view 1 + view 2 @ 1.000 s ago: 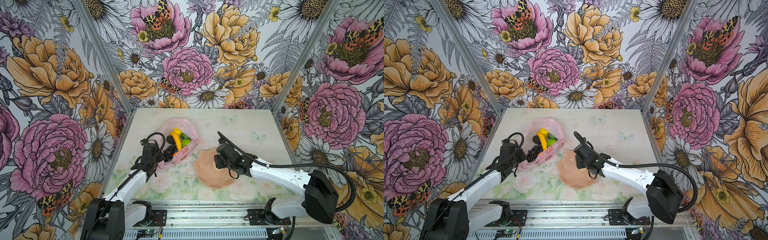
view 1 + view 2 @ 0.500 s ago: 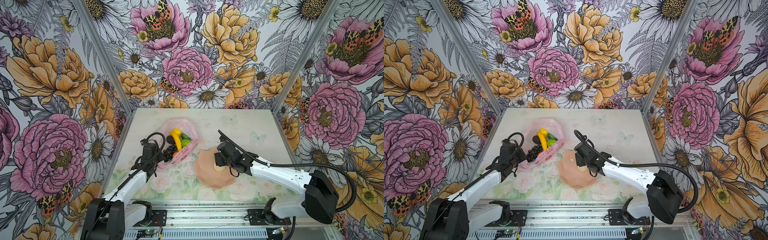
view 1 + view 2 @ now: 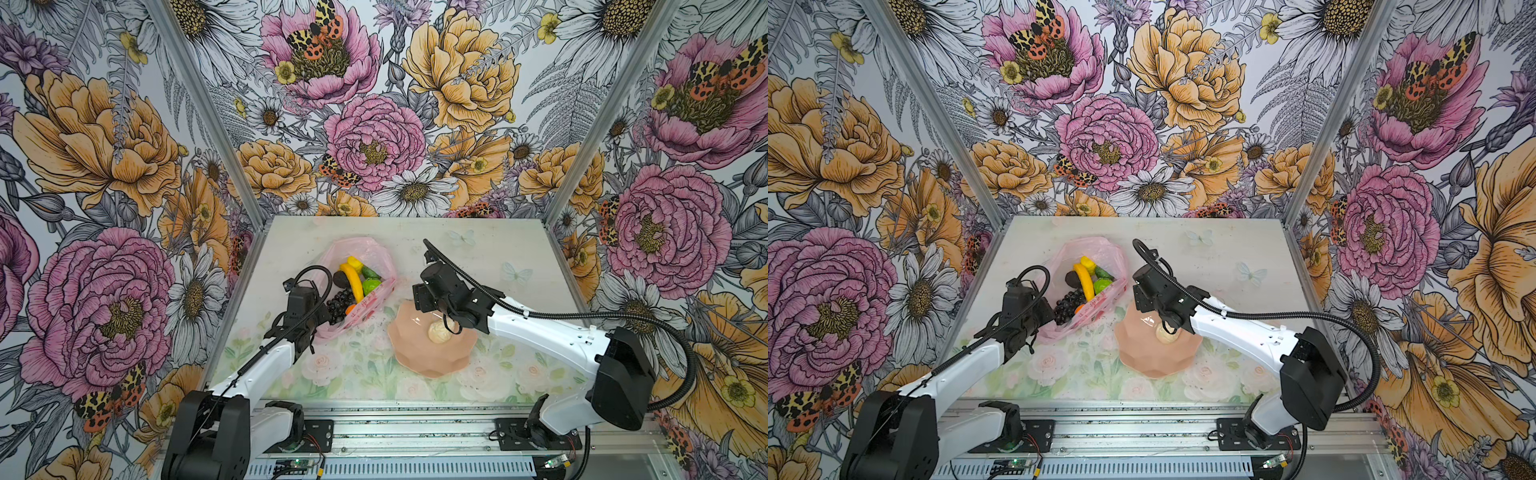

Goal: Take the fake fruits out of the plastic bag
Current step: 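Move the right gripper into the bag while the left gripper holds the bag edge, then close the right gripper on the green fruit inside the bag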

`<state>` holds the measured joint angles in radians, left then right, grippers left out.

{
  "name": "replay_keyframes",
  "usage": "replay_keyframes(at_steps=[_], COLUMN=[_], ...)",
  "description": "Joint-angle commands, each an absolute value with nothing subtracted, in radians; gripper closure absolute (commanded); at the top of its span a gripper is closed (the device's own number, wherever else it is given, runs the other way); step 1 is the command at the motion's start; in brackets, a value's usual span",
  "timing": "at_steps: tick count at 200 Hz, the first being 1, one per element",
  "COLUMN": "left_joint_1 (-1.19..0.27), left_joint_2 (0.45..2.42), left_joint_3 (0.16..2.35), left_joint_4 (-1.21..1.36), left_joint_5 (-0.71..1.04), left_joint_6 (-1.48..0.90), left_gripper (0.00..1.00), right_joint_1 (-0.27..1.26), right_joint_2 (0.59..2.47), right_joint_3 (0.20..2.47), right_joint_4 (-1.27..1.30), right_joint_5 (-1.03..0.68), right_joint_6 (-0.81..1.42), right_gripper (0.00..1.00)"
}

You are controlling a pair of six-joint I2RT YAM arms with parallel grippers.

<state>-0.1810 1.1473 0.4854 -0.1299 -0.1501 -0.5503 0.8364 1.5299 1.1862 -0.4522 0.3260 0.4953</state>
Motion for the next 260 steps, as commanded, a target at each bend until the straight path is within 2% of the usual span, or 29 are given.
replay_keyframes(at_steps=[1,36,76,121,260], left_joint_1=[-0.242,-0.305,-0.324,-0.310,-0.249], left_joint_2=[1.160,1.195,1.254,1.250,1.225], left_joint_3=[0.517,0.556,0.580,0.567,0.534], left_joint_4=[-0.119,-0.142,-0.143,-0.120,-0.098], left_joint_5=[-0.185,-0.239,-0.216,-0.149,-0.116], left_joint_6=[-0.517,-0.482,-0.485,-0.507,-0.526], left_gripper=[1.00,1.00,1.00,1.00,1.00], right_joint_1=[0.859,0.866,0.864,0.841,0.812], right_joint_2=[1.630,1.815,2.007,2.136,2.269], right_joint_3=[1.295,1.469,1.632,1.740,1.793], right_joint_4=[-0.398,-0.382,-0.381,-0.382,-0.409], right_joint_5=[0.264,0.194,0.147,0.100,0.092], right_joint_6=[0.468,0.456,0.454,0.458,0.453], right_gripper=[0.28,0.27,0.27,0.29,0.30])
